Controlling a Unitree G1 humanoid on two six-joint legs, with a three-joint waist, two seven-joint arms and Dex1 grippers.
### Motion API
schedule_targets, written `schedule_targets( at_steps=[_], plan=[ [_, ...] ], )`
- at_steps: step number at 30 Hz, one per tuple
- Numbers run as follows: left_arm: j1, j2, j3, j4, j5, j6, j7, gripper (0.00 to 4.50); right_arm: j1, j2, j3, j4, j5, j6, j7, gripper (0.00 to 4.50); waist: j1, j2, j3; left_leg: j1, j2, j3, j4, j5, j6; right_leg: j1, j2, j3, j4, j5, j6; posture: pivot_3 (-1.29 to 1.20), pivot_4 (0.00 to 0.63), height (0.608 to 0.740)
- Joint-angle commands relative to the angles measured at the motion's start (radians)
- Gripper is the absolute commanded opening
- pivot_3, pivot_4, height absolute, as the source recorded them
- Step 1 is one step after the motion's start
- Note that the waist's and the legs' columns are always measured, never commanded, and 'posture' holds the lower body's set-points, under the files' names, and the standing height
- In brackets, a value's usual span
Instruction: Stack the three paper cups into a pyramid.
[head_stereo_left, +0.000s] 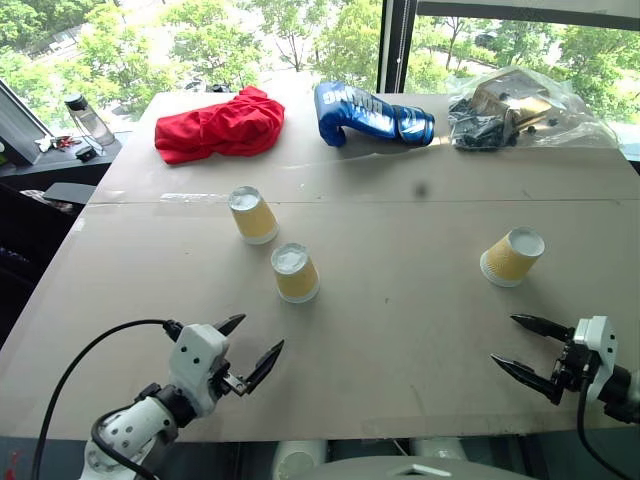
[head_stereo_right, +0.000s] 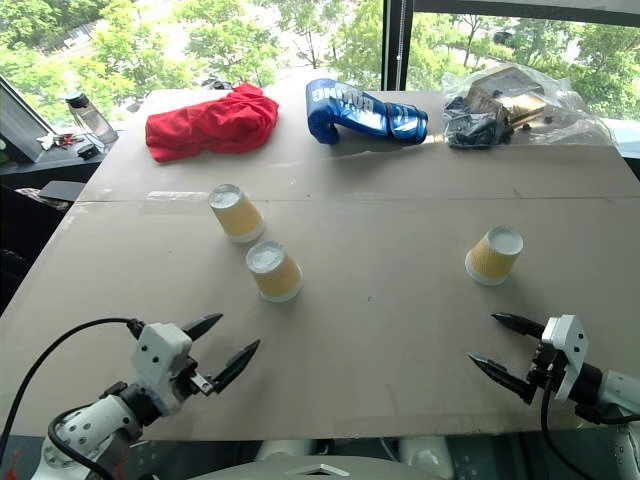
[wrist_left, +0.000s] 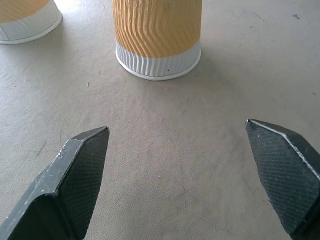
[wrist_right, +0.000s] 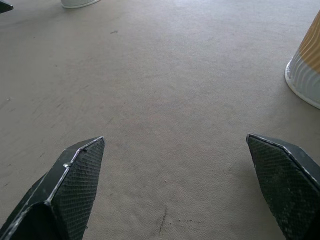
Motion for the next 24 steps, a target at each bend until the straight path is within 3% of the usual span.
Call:
schedule_targets(
  at_steps=[1, 10, 24],
  plan=[
    [-0.025, -0.01, -0.018, 0.024, -0.01, -0.036, -0.017, 4.47, 0.024, -0.006, -0.057, -0.025, 0.011, -0.035, 0.005, 4.5, 0.0, 0.0, 0.0, 0.0, 0.0, 0.0, 0.0, 0.0, 0.0, 0.0, 0.0, 0.0, 0.0, 0.0, 0.0, 0.0, 0.15, 0.74],
    [-0.095, -0.026, -0.053, 0.103, -0.024, -0.076, -0.065, 4.47, 0.042, 0.012, -0.08, -0.008, 0.008, -0.082, 0.005, 4.5, 0.005, -0.001, 0.001, 0.0, 0.0, 0.0, 0.001, 0.0, 0.0, 0.0, 0.006, 0.001, 0.001, 0.001, 0.002, 0.0, 0.15, 0.74],
    [-0.113, -0.038, -0.033, 0.042, -0.135, 0.004, -0.042, 4.47, 0.035, 0.019, -0.076, -0.043, 0.031, -0.053, 0.006, 4.5, 0.004, 0.0, 0.001, 0.001, 0.0, 0.0, 0.001, 0.0, 0.0, 0.0, 0.006, 0.001, 0.001, 0.001, 0.003, 0.0, 0.15, 0.74]
  ],
)
